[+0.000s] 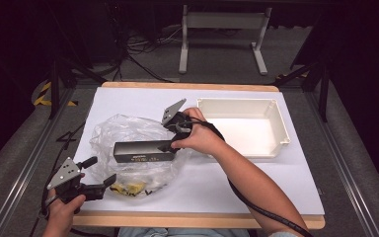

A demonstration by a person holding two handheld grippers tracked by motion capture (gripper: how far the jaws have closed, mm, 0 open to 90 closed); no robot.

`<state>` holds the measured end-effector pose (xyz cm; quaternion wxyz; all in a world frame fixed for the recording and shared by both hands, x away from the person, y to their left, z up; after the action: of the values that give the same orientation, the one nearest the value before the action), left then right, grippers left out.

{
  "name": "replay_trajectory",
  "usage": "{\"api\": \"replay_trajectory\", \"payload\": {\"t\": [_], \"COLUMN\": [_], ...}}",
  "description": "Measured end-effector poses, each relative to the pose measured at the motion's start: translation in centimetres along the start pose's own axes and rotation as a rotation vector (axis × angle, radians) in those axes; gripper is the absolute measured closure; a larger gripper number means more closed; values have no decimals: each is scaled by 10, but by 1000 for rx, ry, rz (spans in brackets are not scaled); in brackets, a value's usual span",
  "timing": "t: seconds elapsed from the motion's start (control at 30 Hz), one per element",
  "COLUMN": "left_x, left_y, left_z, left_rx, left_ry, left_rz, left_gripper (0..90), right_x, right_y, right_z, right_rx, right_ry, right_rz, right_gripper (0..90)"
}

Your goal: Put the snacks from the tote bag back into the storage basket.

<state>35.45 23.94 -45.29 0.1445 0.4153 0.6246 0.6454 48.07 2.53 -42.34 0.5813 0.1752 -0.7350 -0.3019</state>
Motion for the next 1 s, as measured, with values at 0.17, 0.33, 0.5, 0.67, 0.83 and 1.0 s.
{"api": "replay_trajectory", "payload": {"t": [0.17, 0.33, 0.5, 0.67, 0.83, 1.0], "left_x": [0, 1, 1, 1, 0, 1], "left_y": [0, 0, 0, 1, 1, 1], "left_z": [0, 0, 0, 0, -1, -1], "left_rx": [-1, -3, -2, -3, -4, -3], "left_ry": [-2, -3, -2, -2, -3, -3], "left_rz": [1, 1, -1, -1, -5, -6], "left_gripper": [88, 88, 88, 88, 88, 88], "right_x": [-10, -21, -27, -32, -38, -45], "right_y": [-4, -8, -11, -14, -16, -21], "right_z": [4, 7, 8, 9, 12, 13], "right_rx": [8, 29, 48, 49, 48, 46], "right_ry": [30, 40, 47, 48, 49, 50], "right_rz": [47, 115, 151, 163, 150, 161], "right_gripper": [156, 164, 192, 203, 213, 238]}}
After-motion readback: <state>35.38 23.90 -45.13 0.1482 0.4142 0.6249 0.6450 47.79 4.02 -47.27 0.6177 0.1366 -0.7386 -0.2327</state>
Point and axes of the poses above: each handheld gripper's, and its own axes: x roughly backward along the jaws, y roughly out of its top, z roughly to its left, the point moved 8 cm from there along -x, roughly forward along the jaws, and after that the axes turned 6 degrees about -y, right-handed, at the moved point
